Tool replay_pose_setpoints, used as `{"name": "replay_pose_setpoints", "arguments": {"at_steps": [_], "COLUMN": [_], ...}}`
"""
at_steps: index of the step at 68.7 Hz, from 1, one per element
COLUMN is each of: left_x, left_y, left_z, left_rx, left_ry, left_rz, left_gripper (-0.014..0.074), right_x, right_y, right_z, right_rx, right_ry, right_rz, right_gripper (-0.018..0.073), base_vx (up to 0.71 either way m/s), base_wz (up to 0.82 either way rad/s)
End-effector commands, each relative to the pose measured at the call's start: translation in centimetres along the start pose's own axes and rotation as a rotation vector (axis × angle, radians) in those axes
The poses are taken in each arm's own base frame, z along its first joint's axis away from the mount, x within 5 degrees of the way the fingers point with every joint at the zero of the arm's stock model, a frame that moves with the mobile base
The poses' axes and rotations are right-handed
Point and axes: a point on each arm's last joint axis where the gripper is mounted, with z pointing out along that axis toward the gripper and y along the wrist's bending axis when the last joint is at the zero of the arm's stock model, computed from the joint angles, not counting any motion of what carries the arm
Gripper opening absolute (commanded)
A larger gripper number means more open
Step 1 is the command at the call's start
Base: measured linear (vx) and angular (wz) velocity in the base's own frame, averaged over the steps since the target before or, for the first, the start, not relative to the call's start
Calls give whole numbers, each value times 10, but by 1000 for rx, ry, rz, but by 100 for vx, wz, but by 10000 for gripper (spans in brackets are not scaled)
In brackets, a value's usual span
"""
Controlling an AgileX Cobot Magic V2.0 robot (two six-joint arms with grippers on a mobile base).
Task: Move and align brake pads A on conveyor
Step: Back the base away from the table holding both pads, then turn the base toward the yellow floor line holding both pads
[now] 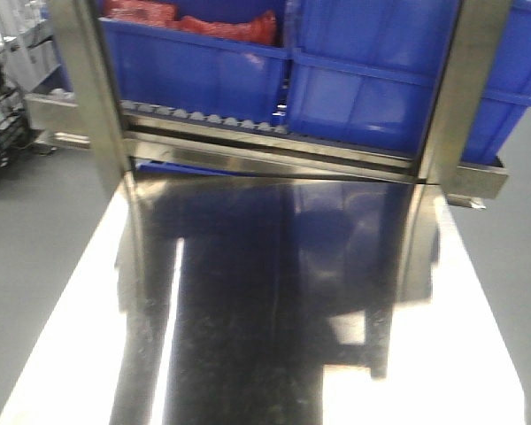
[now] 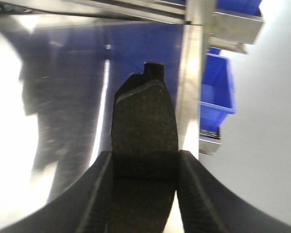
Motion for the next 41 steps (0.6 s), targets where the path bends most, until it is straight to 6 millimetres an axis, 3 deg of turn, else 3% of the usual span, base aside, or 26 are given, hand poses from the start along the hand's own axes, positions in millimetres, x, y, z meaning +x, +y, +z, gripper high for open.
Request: {"name": "replay_pose_setpoints", "arguments": {"at_steps": [1,41], "left_x": [-15,-15], "left_y": [-3,-3], "left_z": [-4,-4], "left_rx": [29,29], "left_ry": [-100,-100], "left_rz": [5,5], "left_gripper": [-6,-6], "right_x": [-16,-16], "right_y": [-1,-1], "right_z": [-5,-5], "right_rx": [19,19], "right_ry": [-110,-110], "right_rz": [3,3], "right_gripper": [-11,-11], "base_vx": [-17,-22], "base_wz": [40,42]}}
